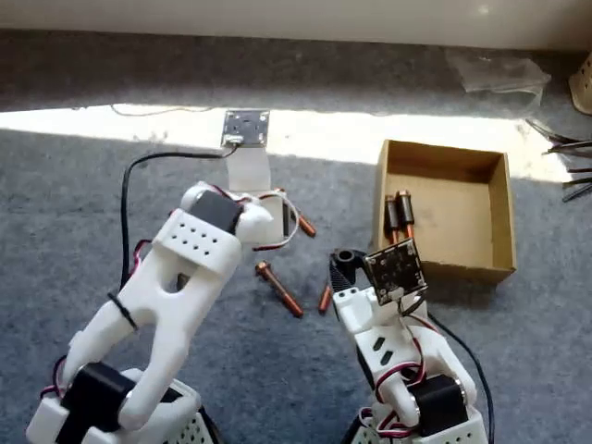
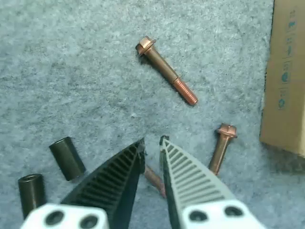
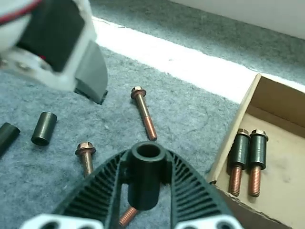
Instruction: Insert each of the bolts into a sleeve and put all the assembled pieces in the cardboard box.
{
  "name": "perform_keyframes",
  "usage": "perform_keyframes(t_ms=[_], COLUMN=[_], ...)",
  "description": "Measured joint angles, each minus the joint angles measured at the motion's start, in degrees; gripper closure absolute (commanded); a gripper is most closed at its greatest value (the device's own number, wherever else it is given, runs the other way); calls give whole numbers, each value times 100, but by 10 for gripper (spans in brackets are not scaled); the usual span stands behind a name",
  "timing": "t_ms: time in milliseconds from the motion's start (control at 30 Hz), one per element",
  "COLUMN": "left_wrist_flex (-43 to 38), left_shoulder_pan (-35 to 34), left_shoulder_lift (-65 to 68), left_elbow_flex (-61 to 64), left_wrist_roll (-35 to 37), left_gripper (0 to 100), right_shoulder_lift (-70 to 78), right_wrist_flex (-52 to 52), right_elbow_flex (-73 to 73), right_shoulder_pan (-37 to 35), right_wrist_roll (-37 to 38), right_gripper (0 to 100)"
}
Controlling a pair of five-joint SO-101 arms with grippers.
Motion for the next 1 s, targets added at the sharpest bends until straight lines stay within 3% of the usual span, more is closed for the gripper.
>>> perform_keyframes(t_ms=[300,1000], left_wrist_flex=[-9,-26], left_shoulder_pan=[88,-88], left_shoulder_lift=[1785,3921], left_elbow_flex=[-1600,-3015], left_wrist_roll=[1125,2690], left_gripper=[944,944], right_shoulder_lift=[0,0], right_wrist_flex=[79,79], right_elbow_flex=[0,0], right_shoulder_pan=[0,0], right_wrist_roll=[0,0], right_gripper=[995,995])
